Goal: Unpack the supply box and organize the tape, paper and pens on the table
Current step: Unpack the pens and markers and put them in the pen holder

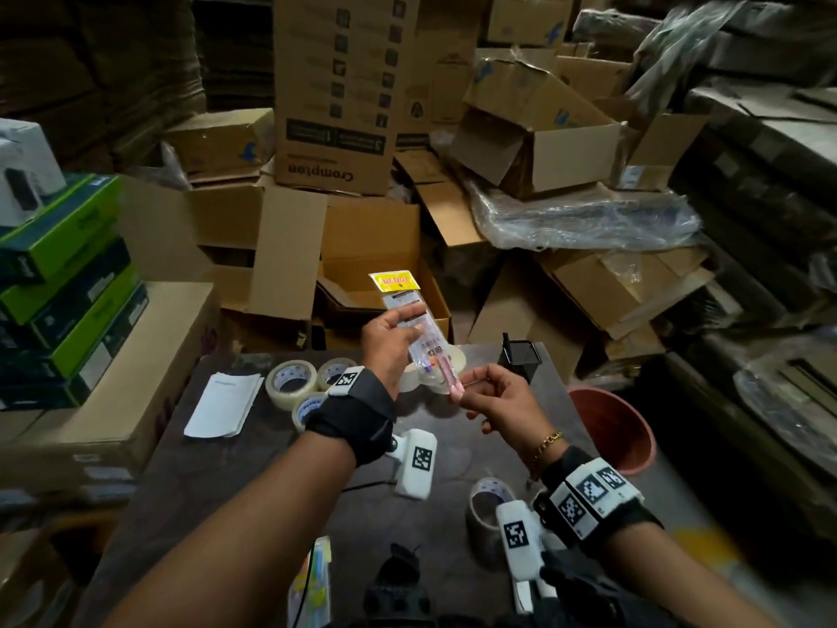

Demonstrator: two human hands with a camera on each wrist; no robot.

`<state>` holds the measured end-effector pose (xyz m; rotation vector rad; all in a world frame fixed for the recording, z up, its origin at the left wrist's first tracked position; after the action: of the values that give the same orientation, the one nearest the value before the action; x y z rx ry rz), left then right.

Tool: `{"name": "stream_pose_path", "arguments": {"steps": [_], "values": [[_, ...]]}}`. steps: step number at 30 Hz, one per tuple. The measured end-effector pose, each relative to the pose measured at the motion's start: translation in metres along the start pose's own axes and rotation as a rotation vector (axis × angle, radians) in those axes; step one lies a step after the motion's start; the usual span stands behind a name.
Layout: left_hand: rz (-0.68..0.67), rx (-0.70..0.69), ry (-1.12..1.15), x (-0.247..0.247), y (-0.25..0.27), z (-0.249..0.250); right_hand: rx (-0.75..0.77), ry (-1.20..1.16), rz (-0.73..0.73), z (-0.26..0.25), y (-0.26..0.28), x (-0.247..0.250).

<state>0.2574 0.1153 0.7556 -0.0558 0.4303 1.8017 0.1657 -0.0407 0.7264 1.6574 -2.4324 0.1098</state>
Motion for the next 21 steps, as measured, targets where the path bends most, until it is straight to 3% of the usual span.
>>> {"name": "stream_pose_path", "arguments": {"steps": [4,6,11,14,21], "values": [[-0.016,0.020,-0.009,0.000,-0.004,-0.005,0.214,0.152,0.120,-0.007,-0.010,-0.002],[-0.030,0.027,-0.037,-0.001,-0.007,-0.009,0.232,0.159,0.124,-0.008,-0.015,-0.004],[-0.079,0.060,-0.093,-0.008,-0.007,-0.031,0.081,0.180,-0.034,-0.003,-0.027,-0.004],[-0.081,0.086,-0.123,-0.019,-0.011,-0.049,-0.078,0.059,-0.106,0.012,-0.032,0.002],[-0.064,0.102,-0.155,-0.062,-0.022,-0.072,-0.220,-0.048,-0.224,0.044,-0.059,0.036]]}}
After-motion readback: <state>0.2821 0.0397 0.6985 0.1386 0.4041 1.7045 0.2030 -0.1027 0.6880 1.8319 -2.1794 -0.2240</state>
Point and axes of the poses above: each hand's wrist, its own y-axis away from the middle knuckle, its own x-axis out of the back of the hand, z = x × y, the point moved 3 cm from there along -y, towards the middle knuckle, and after that the axes turned 15 degrees about z, right-handed, at the moved point
